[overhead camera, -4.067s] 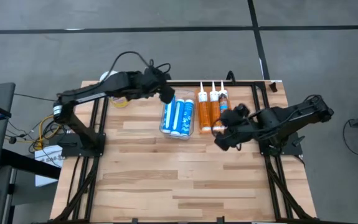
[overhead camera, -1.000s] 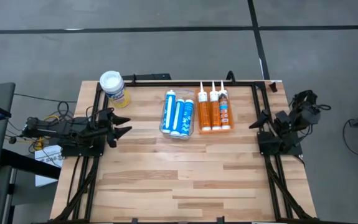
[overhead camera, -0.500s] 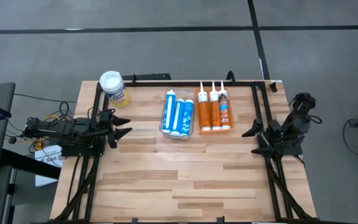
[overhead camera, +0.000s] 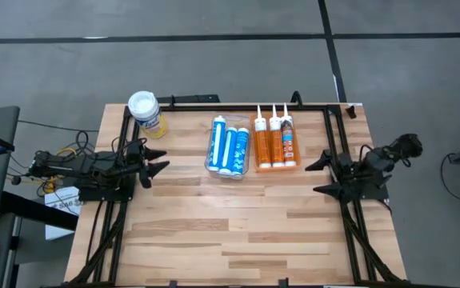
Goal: Pick & place silicon tubes, Sealant and Lysol wipes
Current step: Return to Home Position
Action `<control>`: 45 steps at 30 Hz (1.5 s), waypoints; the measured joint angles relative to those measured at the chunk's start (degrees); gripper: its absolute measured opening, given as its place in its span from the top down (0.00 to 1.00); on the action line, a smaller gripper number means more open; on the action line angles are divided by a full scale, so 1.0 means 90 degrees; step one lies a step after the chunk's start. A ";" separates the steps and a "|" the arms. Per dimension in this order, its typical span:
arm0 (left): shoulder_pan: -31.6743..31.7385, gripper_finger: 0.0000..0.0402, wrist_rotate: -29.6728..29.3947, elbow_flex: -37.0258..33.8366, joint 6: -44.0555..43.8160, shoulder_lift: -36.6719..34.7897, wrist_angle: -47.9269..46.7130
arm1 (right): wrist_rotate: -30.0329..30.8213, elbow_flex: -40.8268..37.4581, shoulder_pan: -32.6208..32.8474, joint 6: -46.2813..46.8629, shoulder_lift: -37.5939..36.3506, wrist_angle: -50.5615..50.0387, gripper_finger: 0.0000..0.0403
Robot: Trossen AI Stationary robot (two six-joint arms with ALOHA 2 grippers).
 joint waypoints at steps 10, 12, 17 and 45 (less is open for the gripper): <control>0.0000 0.41 -0.0104 -0.0002 -0.0048 0.0000 -0.0136 | -0.1267 0.0048 -0.1219 -0.0208 -0.0002 -0.0066 0.06; 0.0000 0.41 -0.0106 -0.0005 -0.0047 0.0002 -0.0150 | -0.1464 -0.0169 -0.1350 -0.0241 0.0001 0.0208 0.06; 0.0000 0.41 -0.0114 -0.0006 -0.0023 0.0000 -0.0147 | -0.1895 -0.0778 -0.1639 -0.0159 0.0002 0.0951 0.06; 0.0007 0.41 -0.0762 -0.1093 0.0109 0.0051 0.1117 | -0.3795 -0.1615 -0.3668 -0.0522 0.0010 0.2093 0.06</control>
